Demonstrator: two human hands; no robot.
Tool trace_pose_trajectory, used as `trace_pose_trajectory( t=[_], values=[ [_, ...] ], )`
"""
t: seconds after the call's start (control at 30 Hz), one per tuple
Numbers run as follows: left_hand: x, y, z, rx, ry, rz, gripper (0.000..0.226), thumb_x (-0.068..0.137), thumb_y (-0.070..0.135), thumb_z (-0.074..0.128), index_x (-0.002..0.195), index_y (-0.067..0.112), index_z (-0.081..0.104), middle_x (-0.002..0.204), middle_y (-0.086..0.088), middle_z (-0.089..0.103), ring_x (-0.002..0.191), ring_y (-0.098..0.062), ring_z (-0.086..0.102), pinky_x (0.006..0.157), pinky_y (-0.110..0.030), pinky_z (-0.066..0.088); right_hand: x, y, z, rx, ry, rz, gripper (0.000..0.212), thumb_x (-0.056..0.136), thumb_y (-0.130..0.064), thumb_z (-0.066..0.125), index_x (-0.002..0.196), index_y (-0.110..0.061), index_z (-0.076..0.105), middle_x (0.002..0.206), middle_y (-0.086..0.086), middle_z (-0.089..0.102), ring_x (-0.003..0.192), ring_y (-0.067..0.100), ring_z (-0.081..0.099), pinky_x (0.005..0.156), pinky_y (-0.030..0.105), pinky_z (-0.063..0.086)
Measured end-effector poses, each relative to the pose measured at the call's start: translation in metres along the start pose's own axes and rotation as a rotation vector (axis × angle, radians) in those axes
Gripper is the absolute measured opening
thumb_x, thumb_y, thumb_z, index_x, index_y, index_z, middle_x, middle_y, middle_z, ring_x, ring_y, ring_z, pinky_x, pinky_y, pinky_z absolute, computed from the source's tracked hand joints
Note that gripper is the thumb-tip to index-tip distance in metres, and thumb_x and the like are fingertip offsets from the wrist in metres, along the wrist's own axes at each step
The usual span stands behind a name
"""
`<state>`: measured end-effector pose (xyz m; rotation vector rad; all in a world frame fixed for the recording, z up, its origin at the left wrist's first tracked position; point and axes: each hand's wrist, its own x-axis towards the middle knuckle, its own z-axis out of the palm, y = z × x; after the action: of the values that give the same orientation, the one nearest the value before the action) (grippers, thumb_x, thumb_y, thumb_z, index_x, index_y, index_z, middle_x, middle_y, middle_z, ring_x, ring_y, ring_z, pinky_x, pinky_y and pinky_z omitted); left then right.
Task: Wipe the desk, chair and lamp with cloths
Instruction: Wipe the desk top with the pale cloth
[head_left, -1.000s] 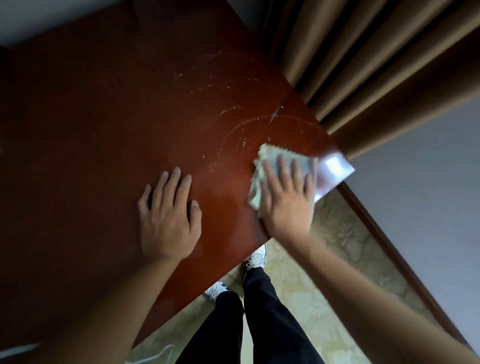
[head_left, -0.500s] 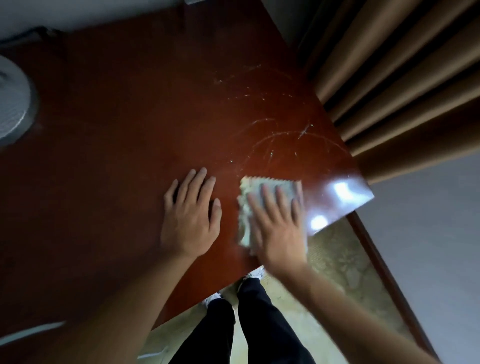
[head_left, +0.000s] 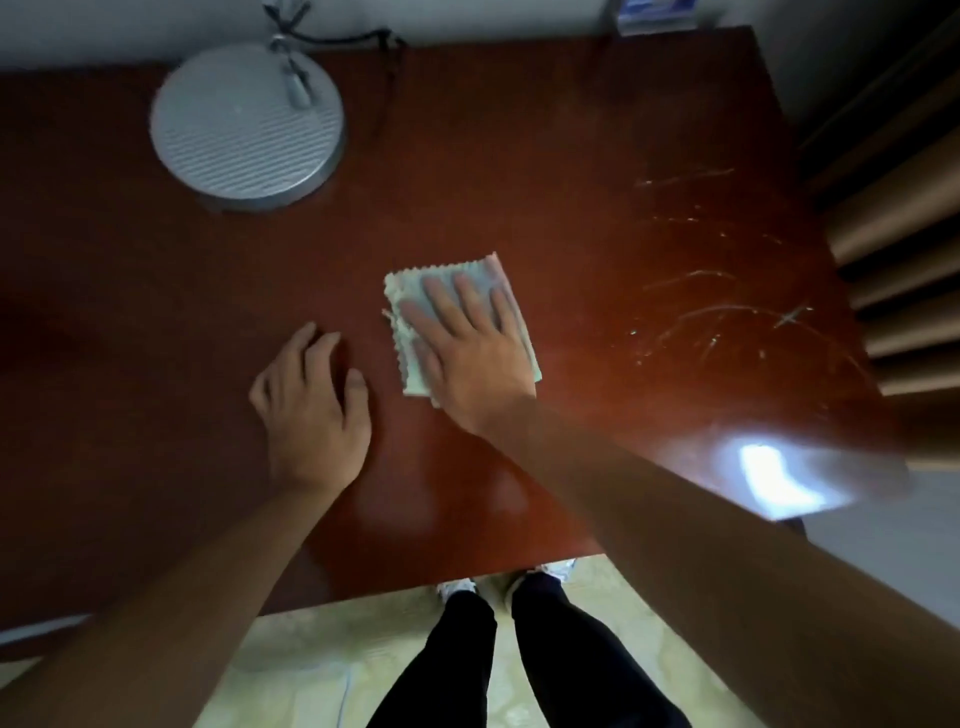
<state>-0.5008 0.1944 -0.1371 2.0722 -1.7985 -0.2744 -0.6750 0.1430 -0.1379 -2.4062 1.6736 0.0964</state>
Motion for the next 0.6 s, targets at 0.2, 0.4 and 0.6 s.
trace_pose_trajectory(
  t=[0.2,0.4,0.6],
  values=[
    [-0.001,-0.006,-0.001,-0.079,-0.037,0.042,0.053,0.085,0.045,0.049,0.129,0.017,0.056,0.144,-0.004,0.049,0.138,-0.023,0.039,0.114,-0.043,0.024,-0.145,-0.064,0.037,0.0,-0.074,-0.334,0.056,0.101,-0.044,0.038,0.155,-0.034,0.026,0.165,-0.002,0.02,0.153,0.027,0.012,0.121,0.052,0.01],
    [-0.002,-0.002,-0.001,-0.039,-0.09,0.039,0.054,0.085,0.043,0.047,0.13,0.016,0.057,0.147,-0.005,0.046,0.141,-0.025,0.036,0.115,-0.043,0.023,-0.032,-0.004,0.007,-0.157,-0.08,-0.279,0.054,0.106,-0.041,0.015,0.158,-0.034,0.005,0.167,-0.001,0.005,0.154,0.028,-0.004,0.121,0.056,-0.007],
    [0.007,0.042,0.014,-0.054,-0.021,-0.008,0.043,0.088,0.032,0.049,0.128,0.017,0.058,0.145,-0.003,0.049,0.136,-0.022,0.041,0.112,-0.044,0.023,-0.03,0.035,-0.002,-0.051,0.052,0.085,0.053,0.106,-0.043,0.016,0.157,-0.032,0.018,0.165,0.003,0.02,0.153,0.033,0.01,0.122,0.056,0.001]
  ],
)
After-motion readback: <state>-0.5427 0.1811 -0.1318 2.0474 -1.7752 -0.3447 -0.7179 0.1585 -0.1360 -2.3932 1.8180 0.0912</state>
